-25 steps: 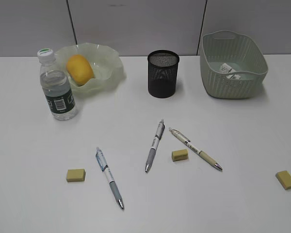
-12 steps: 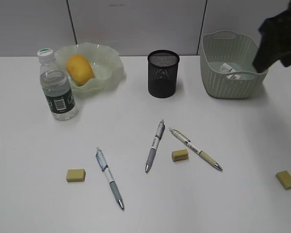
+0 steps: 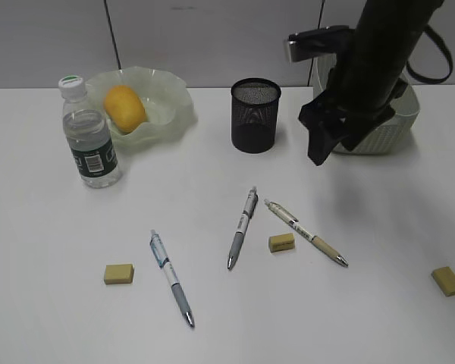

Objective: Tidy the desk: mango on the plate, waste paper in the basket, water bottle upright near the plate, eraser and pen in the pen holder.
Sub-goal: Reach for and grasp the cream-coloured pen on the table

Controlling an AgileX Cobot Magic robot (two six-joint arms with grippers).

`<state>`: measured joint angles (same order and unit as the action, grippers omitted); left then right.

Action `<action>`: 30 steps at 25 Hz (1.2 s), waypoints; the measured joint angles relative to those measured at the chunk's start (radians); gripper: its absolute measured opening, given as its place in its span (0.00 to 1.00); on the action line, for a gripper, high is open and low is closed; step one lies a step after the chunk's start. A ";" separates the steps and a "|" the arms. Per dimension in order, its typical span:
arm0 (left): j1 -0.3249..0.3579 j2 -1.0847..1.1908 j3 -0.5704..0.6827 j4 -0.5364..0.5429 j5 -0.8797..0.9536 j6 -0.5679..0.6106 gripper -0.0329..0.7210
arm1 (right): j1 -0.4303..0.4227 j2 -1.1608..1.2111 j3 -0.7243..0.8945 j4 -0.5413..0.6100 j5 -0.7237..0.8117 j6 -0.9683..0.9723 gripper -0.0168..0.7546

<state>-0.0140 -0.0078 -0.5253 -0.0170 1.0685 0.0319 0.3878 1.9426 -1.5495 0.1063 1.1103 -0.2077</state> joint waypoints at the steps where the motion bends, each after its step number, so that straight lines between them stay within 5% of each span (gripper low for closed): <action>1: 0.000 0.000 0.000 0.000 0.000 0.000 0.52 | 0.005 0.020 0.000 -0.002 -0.009 0.000 0.66; 30: 0.000 0.000 0.000 0.001 0.000 0.000 0.52 | 0.066 0.213 0.058 -0.045 -0.206 0.035 0.66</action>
<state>-0.0140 -0.0078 -0.5253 -0.0161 1.0685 0.0319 0.4543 2.1561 -1.4915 0.0613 0.9047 -0.1729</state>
